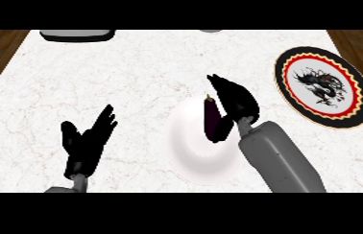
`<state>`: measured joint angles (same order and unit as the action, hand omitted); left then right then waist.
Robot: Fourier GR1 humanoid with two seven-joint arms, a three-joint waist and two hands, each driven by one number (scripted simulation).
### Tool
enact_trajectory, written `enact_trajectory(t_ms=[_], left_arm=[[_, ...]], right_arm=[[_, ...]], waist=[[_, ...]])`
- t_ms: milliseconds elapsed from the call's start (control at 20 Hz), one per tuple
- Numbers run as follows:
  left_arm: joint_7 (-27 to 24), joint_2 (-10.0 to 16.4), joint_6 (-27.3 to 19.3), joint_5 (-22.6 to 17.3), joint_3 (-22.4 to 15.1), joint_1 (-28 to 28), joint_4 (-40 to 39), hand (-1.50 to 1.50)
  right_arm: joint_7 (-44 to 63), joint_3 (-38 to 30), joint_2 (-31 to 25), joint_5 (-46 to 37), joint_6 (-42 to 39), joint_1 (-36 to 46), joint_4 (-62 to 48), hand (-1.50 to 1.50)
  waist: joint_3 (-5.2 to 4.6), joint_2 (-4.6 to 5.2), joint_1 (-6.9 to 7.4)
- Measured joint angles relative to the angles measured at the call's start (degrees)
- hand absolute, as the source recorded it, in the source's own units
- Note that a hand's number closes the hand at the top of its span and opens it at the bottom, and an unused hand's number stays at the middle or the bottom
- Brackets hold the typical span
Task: Pick the eggplant from the plate and place it in the plate
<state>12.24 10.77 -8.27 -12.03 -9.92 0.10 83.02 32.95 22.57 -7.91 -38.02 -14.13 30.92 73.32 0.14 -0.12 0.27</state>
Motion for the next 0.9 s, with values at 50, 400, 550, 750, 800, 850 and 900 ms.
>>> enact_trajectory(t_ms=[50,400,550,750,800,850,900], left_arm=[[0.1,-0.3,0.1,0.1,0.5,-0.5,-0.5,0.0],[0.5,-0.2,2.5,0.9,1.9,1.1,0.9,0.0],[0.7,-0.8,3.0,1.6,2.5,0.1,-0.1,0.0],[-0.9,-1.7,3.4,2.3,2.6,0.3,-0.7,0.0],[-0.7,-1.7,3.4,2.3,2.8,0.3,-0.7,0.0],[-0.1,-2.0,3.1,2.6,2.7,0.3,-0.3,0.0],[-0.7,-2.0,3.5,2.7,2.8,0.5,-0.5,0.0]], right_arm=[[-0.1,-0.3,0.6,-1.0,0.2,0.2,-0.7,-1.5],[-3.2,-2.6,3.2,-5.0,-0.4,1.1,-6.5,-1.5],[-4.4,-3.3,4.6,-6.4,-0.5,1.1,-8.6,-1.5],[-7.5,-2.7,5.1,-8.2,-1.1,2.4,-13.5,1.5],[-9.0,-2.7,5.0,-8.9,-0.7,3.1,-15.2,1.5],[-9.4,-2.4,5.1,-9.6,-0.7,3.0,-15.0,1.5],[-10.1,-2.1,5.1,-10.4,-0.4,3.2,-15.5,1.5]], waist=[[-0.02,0.02,-0.01],[-0.07,0.03,0.04],[-0.05,-0.01,0.03],[0.0,-0.08,0.22],[-0.01,-0.08,0.26],[-0.02,-0.09,0.21],[-0.02,-0.12,0.18]])
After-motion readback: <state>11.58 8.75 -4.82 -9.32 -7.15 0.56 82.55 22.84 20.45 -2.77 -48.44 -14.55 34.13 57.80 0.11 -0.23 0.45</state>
